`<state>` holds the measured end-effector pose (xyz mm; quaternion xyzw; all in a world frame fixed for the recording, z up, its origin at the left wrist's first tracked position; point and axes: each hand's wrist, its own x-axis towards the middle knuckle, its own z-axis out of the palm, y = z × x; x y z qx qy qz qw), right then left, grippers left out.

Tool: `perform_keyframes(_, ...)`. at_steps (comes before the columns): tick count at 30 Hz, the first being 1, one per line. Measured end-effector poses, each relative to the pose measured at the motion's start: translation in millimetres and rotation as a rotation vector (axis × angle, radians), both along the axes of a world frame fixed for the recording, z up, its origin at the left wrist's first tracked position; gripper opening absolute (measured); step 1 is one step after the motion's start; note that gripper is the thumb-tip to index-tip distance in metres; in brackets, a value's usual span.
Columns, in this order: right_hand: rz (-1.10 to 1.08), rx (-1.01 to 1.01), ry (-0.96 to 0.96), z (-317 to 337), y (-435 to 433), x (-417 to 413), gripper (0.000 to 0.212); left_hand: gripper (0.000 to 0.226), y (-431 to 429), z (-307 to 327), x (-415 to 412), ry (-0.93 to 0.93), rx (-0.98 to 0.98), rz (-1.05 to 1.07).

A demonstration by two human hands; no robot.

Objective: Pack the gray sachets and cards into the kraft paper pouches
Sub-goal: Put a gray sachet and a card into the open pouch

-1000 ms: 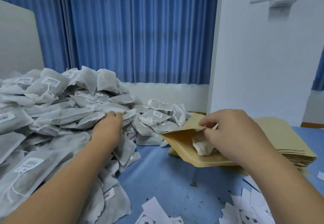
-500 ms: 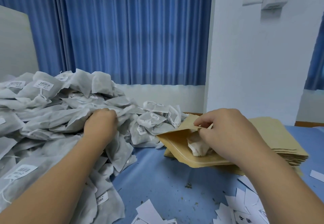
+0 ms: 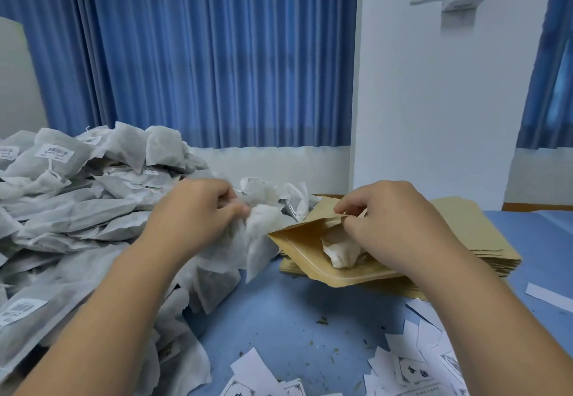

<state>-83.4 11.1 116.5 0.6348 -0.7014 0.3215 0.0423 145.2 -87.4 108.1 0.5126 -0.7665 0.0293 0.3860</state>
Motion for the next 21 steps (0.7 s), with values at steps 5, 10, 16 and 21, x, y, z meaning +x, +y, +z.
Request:
perform_keyframes(5,-0.019,0.003,-0.013,0,0,-5,0.029,0.029,7,0,-4,-0.076,0.038,-0.038)
perform_keyframes(10,-0.030,-0.012,-0.034,1,-1,-9,0.029,0.018,31,26,6,-0.047,-0.165,-0.192)
perform_keyframes(16,-0.021,0.025,-0.057,1,-1,-9,0.026,0.010,73,37,-13,0.030,-0.463,-0.365)
perform_keyframes(21,0.027,0.043,-0.088,6,6,-11,0.023,0.011,73,9,-44,-0.045,-0.377,-0.536)
